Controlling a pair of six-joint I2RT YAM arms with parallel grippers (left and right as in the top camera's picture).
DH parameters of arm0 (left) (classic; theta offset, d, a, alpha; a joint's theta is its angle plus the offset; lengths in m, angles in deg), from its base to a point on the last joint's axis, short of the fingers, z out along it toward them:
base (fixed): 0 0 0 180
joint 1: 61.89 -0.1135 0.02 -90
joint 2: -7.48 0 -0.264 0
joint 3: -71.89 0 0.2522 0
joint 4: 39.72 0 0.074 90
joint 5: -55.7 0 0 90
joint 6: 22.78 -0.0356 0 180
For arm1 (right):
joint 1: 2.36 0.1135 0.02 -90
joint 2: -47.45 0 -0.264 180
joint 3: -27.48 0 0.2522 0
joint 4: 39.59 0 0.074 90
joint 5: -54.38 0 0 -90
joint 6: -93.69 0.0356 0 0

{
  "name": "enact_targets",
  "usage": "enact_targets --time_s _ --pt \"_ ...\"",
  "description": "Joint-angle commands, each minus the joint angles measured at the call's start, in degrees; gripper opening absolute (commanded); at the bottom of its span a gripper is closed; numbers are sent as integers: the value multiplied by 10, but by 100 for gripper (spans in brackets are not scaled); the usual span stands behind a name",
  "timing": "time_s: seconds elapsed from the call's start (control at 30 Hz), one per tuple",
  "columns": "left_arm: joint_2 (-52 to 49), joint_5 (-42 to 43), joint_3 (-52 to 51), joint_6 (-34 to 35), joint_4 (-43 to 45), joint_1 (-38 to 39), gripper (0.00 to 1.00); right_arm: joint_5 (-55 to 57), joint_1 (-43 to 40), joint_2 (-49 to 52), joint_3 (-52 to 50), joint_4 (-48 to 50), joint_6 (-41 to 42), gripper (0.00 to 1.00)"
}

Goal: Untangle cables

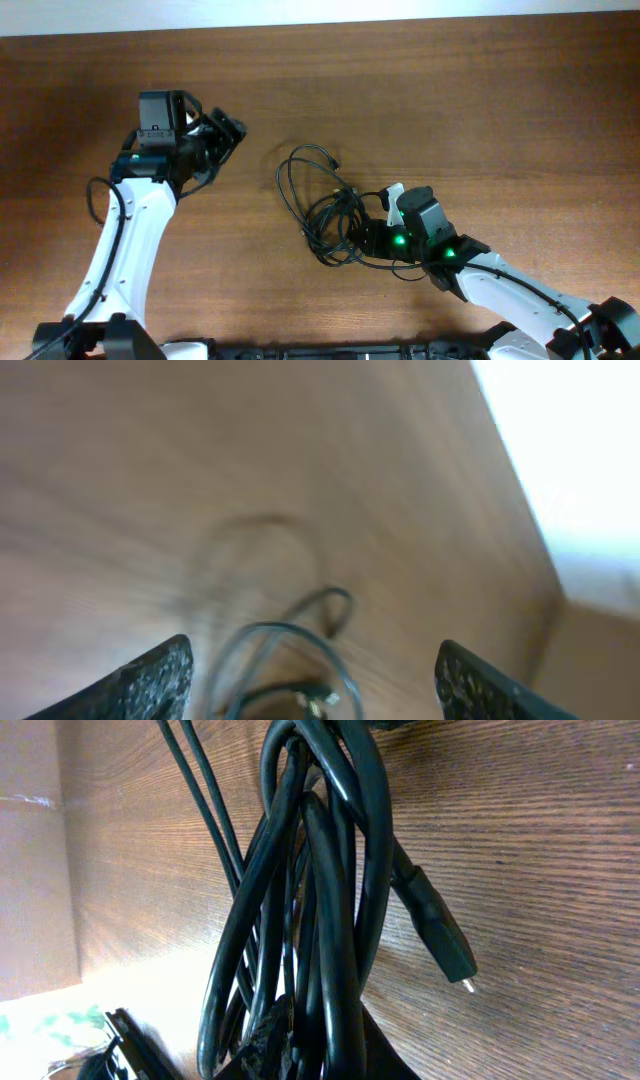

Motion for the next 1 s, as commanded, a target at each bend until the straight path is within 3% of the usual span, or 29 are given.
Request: enact_targets --time_s 0.0,0.13,0.2,0.37,0.47,0.5,0.53,0.7,0.87,0.9,0.93,0.97 --pt "10 78 8 -21 21 50 70 11 -2 -1 0 2 -12 14" --pt "-9 -6 8 110 21 150 68 11 -2 -1 0 2 -12 14" --pt "-49 -5 8 166 23 192 65 11 -2 -1 0 2 -12 14" --pt "-148 -1 8 174 61 252 58 11 -2 -1 0 2 -12 14" --pt "-193 -1 8 174 101 264 36 11 -2 -1 0 2 -12 14" --pt "-199 -1 8 171 107 265 23 11 -2 -1 0 2 -12 14" --pt "-202 -4 8 149 120 265 0 11 -2 -1 0 1 -12 14" --pt "-192 -9 9 125 233 209 0 11 -2 -1 0 0 -12 14" --pt "-192 10 9 137 229 132 0 12 -2 -1 0 0 -12 14" --pt "-192 23 9 137 225 125 2 14 -2 -1 0 0 -12 14" --pt "-192 29 9 137 211 124 22 16 -2 -1 0 0 -12 14" --pt "-192 29 9 133 199 124 29 18 -2 -1 0 0 -12 14"
